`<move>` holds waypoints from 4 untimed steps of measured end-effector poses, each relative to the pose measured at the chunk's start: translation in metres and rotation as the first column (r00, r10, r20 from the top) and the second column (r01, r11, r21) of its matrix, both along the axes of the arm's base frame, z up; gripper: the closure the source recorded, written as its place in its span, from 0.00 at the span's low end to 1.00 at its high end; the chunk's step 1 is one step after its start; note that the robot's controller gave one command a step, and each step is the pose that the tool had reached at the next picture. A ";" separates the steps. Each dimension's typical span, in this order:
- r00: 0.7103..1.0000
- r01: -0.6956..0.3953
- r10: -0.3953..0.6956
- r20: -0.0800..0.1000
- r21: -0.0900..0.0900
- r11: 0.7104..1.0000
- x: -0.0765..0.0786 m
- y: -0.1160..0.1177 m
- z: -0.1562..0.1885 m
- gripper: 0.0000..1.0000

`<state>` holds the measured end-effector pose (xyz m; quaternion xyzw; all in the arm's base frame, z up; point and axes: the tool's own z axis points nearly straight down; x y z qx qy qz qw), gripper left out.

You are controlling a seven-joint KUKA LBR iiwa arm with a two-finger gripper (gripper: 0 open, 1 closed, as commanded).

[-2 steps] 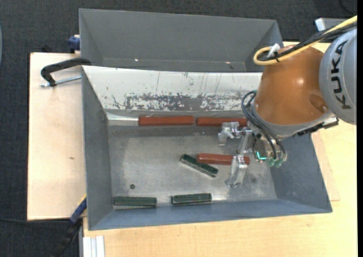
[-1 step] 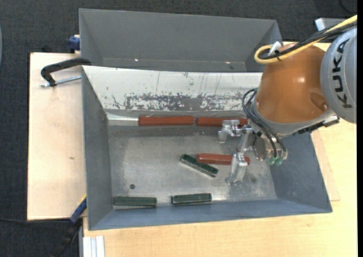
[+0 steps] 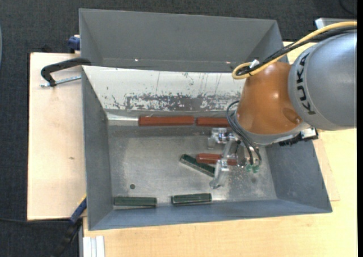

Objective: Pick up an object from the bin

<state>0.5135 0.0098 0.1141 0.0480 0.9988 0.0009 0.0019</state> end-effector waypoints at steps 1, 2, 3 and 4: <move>0.996 0.085 -0.085 -0.010 0.000 0.996 -0.001 0.013 -0.046 0.00; 0.985 0.172 -0.172 -0.006 0.001 0.985 -0.005 -0.001 -0.044 0.00; 0.991 0.134 -0.134 -0.001 -0.001 0.991 -0.002 0.004 -0.045 0.00; 0.989 0.146 -0.146 -0.002 0.000 0.989 -0.003 0.006 -0.044 1.00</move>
Offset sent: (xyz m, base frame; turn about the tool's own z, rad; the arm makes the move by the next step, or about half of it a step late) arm -0.0083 -0.0102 -0.0441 0.2240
